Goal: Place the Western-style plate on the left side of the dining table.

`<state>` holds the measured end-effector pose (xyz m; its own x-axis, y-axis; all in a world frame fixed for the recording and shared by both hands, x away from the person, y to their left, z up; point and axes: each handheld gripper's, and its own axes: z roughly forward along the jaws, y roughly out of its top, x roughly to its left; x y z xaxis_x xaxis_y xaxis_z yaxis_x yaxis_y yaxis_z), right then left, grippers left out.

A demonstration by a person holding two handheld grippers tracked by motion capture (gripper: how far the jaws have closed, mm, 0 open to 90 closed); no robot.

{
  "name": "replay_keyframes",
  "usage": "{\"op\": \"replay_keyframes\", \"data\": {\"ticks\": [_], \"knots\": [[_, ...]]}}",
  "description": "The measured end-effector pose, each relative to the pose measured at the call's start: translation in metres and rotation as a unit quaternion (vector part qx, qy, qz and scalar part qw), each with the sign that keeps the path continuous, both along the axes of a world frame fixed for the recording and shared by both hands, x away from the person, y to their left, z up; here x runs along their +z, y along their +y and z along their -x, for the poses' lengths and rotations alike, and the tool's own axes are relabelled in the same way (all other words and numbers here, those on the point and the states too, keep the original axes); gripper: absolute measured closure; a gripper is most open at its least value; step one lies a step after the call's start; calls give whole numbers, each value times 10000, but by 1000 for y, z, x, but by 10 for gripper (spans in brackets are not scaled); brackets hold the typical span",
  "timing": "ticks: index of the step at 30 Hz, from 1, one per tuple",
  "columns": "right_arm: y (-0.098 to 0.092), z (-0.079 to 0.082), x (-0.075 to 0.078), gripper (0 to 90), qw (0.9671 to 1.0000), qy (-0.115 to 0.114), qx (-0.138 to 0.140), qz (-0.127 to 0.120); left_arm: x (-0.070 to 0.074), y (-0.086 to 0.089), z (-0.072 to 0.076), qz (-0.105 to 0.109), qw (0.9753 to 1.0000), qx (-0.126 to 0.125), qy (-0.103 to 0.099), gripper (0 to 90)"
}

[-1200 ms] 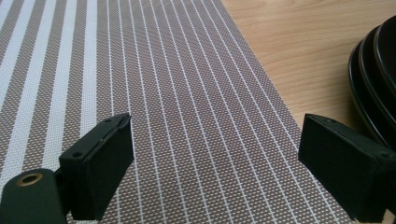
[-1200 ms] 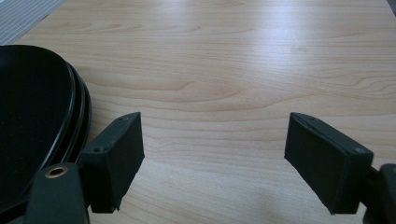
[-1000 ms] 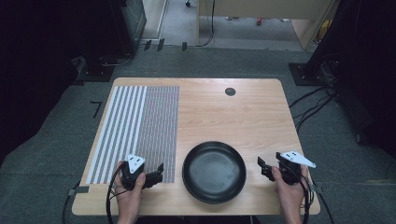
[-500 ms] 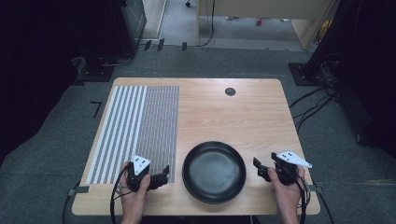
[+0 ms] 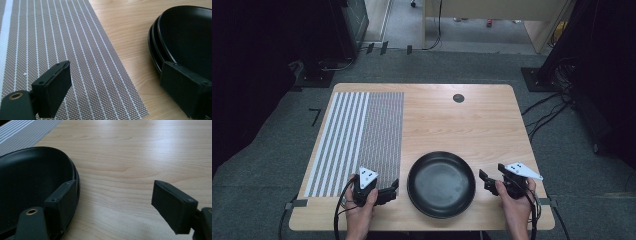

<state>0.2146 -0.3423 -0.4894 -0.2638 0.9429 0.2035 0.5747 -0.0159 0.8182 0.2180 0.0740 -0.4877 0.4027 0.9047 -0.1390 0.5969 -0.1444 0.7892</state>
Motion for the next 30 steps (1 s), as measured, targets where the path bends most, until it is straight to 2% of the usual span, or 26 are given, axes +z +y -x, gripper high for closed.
{"op": "replay_keyframes", "data": {"ticks": [14,19,23,27,30], "knots": [[9,-1,-1,191,9999,-39,132,-35,-1,-8,1,54,9999,-55,65,100],[12,-1,0,182,9996,-28,197,-204,0,-10,2,74,9999,-58,56,99],[20,-2,2,181,9994,-97,304,-108,-1,-15,2,29,9999,-121,90,100],[29,-3,2,183,9993,-58,367,-57,-2,-18,3,4,9998,-162,100,129],[33,-3,2,226,9993,-71,365,-77,-2,-21,4,19,9996,-263,129,139]]}}
